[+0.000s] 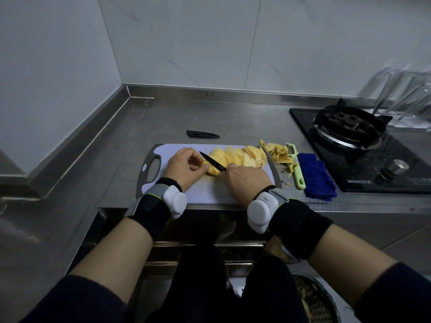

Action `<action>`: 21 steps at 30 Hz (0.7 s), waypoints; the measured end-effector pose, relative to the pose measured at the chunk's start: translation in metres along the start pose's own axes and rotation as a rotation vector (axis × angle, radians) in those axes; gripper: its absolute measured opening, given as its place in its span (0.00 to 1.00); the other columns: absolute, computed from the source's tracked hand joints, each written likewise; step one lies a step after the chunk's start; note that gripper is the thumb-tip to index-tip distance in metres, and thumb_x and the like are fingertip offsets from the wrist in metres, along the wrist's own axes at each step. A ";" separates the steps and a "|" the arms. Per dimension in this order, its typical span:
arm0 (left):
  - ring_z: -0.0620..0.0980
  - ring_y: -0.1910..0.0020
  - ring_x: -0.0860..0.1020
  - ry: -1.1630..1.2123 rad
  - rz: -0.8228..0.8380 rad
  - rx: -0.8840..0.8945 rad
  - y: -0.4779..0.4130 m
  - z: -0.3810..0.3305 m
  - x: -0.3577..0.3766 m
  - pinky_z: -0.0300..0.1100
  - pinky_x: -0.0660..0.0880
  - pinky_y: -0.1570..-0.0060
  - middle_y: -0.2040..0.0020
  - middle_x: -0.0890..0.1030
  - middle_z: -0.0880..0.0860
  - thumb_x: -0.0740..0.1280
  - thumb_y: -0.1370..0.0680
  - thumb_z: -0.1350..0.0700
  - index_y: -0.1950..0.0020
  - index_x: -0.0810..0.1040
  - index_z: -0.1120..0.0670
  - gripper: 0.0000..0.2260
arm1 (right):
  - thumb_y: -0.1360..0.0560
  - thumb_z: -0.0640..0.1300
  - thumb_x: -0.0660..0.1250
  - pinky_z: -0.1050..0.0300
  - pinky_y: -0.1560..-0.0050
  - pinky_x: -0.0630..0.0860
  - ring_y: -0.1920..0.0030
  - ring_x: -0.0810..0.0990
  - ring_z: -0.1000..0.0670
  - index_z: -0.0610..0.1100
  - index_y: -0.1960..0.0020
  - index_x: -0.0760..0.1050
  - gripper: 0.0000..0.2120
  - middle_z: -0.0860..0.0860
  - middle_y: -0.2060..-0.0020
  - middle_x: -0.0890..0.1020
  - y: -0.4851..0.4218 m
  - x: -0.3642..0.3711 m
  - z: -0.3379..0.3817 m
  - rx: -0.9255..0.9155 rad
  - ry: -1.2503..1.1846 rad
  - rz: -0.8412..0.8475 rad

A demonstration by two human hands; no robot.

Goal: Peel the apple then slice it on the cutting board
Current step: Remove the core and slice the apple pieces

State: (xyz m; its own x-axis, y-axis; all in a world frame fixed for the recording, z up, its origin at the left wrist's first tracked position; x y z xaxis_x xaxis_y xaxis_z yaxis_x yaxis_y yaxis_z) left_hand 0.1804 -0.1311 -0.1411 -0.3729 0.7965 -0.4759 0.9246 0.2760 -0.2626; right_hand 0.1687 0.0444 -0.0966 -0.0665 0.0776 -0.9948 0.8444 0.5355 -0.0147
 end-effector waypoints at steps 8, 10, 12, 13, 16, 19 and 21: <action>0.50 0.59 0.81 0.002 0.002 -0.009 -0.001 0.001 0.001 0.50 0.81 0.51 0.55 0.77 0.48 0.75 0.29 0.57 0.59 0.77 0.53 0.07 | 0.20 0.40 0.56 0.52 0.63 0.72 0.61 0.79 0.43 0.40 0.45 0.69 0.07 0.46 0.57 0.80 0.001 0.003 0.000 -0.005 0.081 0.048; 0.50 0.59 0.82 -0.002 0.003 -0.012 -0.001 0.001 0.001 0.51 0.81 0.51 0.54 0.77 0.49 0.75 0.29 0.57 0.59 0.77 0.53 0.07 | 0.21 0.39 0.57 0.51 0.63 0.72 0.58 0.80 0.43 0.39 0.44 0.69 0.07 0.46 0.56 0.80 -0.001 0.003 0.002 -0.016 0.088 0.078; 0.50 0.59 0.82 -0.002 0.003 -0.011 0.000 0.001 0.000 0.51 0.81 0.51 0.54 0.77 0.49 0.75 0.29 0.56 0.59 0.76 0.52 0.08 | 0.21 0.39 0.57 0.51 0.62 0.73 0.57 0.81 0.43 0.39 0.43 0.69 0.08 0.46 0.55 0.80 -0.002 0.005 0.001 -0.021 0.085 0.086; 0.50 0.59 0.82 -0.002 0.002 -0.011 0.000 0.001 0.000 0.50 0.81 0.51 0.54 0.77 0.49 0.75 0.29 0.56 0.59 0.76 0.52 0.08 | 0.21 0.39 0.56 0.50 0.61 0.75 0.56 0.81 0.43 0.39 0.43 0.69 0.08 0.46 0.55 0.80 -0.001 0.006 -0.002 -0.019 0.086 0.083; 0.49 0.59 0.82 -0.007 0.003 -0.006 0.000 0.001 0.000 0.50 0.81 0.51 0.53 0.78 0.50 0.75 0.29 0.56 0.58 0.76 0.53 0.07 | 0.20 0.40 0.55 0.49 0.58 0.76 0.54 0.81 0.43 0.39 0.42 0.69 0.09 0.45 0.53 0.81 0.004 0.009 -0.003 -0.003 0.079 0.070; 0.50 0.59 0.82 -0.007 0.006 -0.002 0.000 0.001 0.001 0.49 0.81 0.51 0.53 0.77 0.50 0.75 0.28 0.57 0.58 0.76 0.54 0.08 | 0.20 0.39 0.56 0.51 0.60 0.72 0.54 0.81 0.43 0.39 0.43 0.70 0.09 0.46 0.52 0.81 -0.002 0.012 0.004 -0.009 0.081 0.078; 0.50 0.59 0.82 -0.006 0.002 0.000 0.000 0.001 0.001 0.49 0.81 0.51 0.53 0.77 0.51 0.75 0.28 0.57 0.58 0.76 0.55 0.08 | 0.21 0.39 0.57 0.51 0.60 0.73 0.54 0.81 0.44 0.39 0.43 0.70 0.09 0.46 0.52 0.81 -0.006 0.012 0.005 -0.025 0.079 0.100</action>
State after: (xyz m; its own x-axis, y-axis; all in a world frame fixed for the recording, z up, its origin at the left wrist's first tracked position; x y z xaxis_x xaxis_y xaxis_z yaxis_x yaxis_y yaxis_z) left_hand 0.1795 -0.1305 -0.1425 -0.3711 0.7940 -0.4815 0.9255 0.2738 -0.2619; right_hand 0.1655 0.0376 -0.1090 -0.0256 0.1971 -0.9801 0.8352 0.5430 0.0874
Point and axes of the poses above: each hand's wrist, its own y-axis away from the middle knuckle, its own x-axis out of the palm, z = x × y, the point moved 1 cm from there along -y, towards the middle knuckle
